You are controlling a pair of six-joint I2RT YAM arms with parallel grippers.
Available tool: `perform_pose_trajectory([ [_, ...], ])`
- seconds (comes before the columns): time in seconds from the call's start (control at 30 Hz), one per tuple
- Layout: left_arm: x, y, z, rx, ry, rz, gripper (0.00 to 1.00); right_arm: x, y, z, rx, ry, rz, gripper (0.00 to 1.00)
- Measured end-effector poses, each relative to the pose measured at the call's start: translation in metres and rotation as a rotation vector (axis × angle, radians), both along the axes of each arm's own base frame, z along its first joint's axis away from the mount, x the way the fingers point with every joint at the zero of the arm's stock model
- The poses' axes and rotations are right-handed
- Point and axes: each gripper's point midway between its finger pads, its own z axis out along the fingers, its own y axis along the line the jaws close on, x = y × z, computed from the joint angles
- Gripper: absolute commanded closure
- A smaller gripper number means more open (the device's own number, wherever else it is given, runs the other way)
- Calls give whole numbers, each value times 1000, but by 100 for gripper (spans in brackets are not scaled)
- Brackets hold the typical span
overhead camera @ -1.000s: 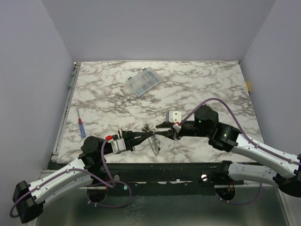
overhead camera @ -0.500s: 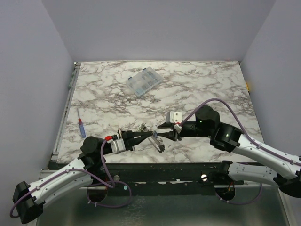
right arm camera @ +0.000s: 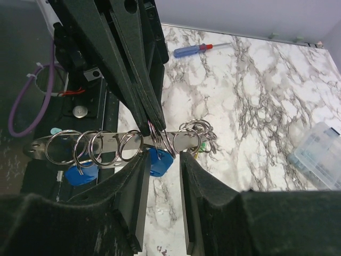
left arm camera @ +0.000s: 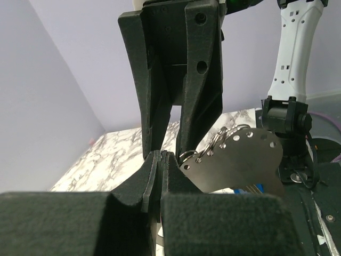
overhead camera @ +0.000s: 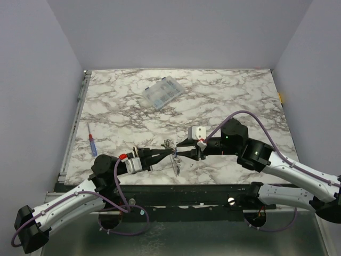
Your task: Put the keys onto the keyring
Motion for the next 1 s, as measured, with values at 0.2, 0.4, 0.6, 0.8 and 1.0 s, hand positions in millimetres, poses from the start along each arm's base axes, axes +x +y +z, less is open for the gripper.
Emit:
perform_pose_trajectory([
  [0.2,0,1,1,-3,-2,0,100,-1,6,-3,-4,18,21,83],
  [0.4,-1,1,1,-5,-3,0,100,-1,7,-3,-3,24,21,96],
  [0.6,-1,2,3,-9,-6,1,100,0,6,-2,-1,20,13,98],
  [0.8,-2,4,7,-25,-10,1,100,1,2,-1,6,11,-5,98],
  [1.0,-3,3,9,-35,3,-5,100,2,2,-3,13,8,-13,98],
])
